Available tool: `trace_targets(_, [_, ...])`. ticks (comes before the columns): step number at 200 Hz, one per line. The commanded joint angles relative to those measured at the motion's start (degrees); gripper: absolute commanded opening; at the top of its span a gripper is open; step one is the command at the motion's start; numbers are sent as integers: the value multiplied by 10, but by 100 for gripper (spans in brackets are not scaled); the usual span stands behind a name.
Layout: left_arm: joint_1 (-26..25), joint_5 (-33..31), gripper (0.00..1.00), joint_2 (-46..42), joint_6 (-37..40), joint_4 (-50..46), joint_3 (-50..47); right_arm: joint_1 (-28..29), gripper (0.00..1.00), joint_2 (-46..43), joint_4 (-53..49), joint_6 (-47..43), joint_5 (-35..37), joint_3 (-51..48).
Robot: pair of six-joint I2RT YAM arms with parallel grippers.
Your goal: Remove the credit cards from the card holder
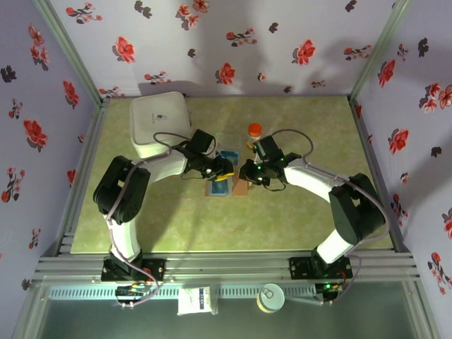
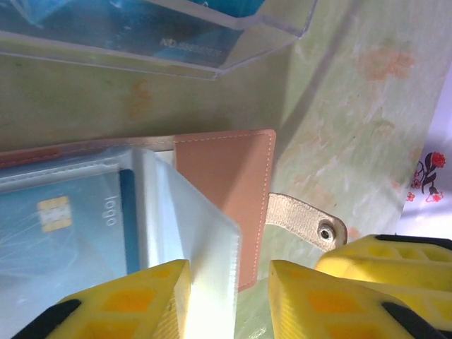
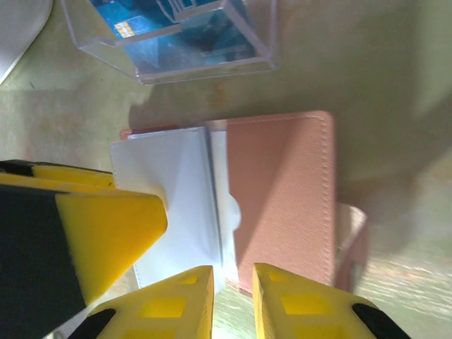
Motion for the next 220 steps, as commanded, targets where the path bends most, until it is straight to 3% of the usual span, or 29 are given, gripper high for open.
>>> trace_targets(1, [-12, -1, 36, 21, -12, -16, 28, -13, 23, -29, -29, -18, 18, -19])
trace_targets(76, [-33, -6, 40, 51, -18, -24, 65, -23, 26, -62, -35, -21, 15, -44])
trace_targets(220, [-22, -3, 41, 64, 17, -58, 88, -16, 26, -54, -10, 10, 12, -35])
